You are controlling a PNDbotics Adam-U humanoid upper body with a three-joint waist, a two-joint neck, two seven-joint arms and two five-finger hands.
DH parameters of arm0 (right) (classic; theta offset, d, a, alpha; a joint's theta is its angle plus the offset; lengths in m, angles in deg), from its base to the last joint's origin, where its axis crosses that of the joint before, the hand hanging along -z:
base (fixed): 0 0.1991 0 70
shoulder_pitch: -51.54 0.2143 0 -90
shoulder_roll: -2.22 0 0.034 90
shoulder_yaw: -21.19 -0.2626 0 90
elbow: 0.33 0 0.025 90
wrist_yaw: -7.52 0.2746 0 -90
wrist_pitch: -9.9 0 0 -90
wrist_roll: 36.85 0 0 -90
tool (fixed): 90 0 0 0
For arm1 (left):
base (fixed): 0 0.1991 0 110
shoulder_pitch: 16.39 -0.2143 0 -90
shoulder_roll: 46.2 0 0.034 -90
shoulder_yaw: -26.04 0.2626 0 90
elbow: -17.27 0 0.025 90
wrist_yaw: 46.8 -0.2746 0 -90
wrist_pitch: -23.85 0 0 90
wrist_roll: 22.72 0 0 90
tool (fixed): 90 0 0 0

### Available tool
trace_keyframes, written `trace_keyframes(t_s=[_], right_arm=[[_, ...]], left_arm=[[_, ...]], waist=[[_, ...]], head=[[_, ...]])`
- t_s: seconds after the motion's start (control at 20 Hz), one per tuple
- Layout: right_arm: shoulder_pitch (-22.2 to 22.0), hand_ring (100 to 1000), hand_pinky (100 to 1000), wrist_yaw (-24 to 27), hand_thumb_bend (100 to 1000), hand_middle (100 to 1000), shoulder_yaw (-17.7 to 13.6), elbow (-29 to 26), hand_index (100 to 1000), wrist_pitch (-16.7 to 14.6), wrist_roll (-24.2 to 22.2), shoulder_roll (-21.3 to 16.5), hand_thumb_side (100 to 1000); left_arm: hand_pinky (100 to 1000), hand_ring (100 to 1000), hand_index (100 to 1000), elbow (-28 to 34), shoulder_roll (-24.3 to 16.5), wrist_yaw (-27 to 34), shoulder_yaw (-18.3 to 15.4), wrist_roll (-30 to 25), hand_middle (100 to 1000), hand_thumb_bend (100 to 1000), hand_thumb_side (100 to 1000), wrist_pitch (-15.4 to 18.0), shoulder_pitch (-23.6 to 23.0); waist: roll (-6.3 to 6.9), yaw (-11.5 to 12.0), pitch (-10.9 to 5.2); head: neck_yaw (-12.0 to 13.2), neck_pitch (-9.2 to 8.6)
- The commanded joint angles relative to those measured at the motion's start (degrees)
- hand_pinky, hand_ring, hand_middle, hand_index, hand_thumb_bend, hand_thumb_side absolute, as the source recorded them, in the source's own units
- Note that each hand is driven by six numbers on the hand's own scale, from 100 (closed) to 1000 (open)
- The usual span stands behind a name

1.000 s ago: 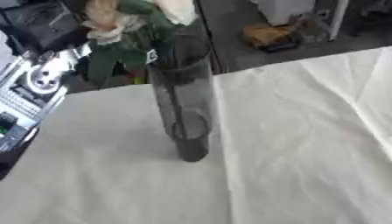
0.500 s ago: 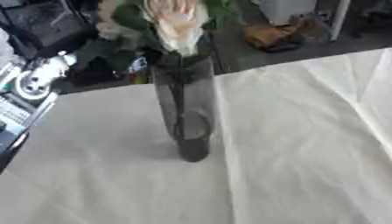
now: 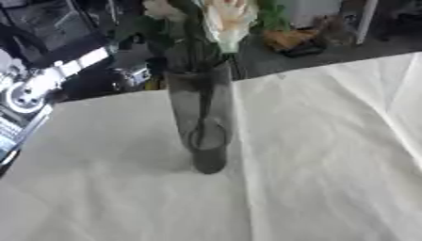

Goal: Arrange flowers into the vase.

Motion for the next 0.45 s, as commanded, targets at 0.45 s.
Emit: trace_keyframes(t_s=[0.45], right_arm=[[0.2, 839, 762, 0.0, 100, 562, -0.5, -0.9, 888, -0.6, 1.0, -0.7, 1000]], left_arm=[[1000, 1000, 1000, 3.2, -4.7, 0.5, -2.4, 1.3, 1000, 407, 1000, 0.2, -3.2]], waist=[[-0.85, 0.6, -1.66]], head=[[-0.2, -0.63]])
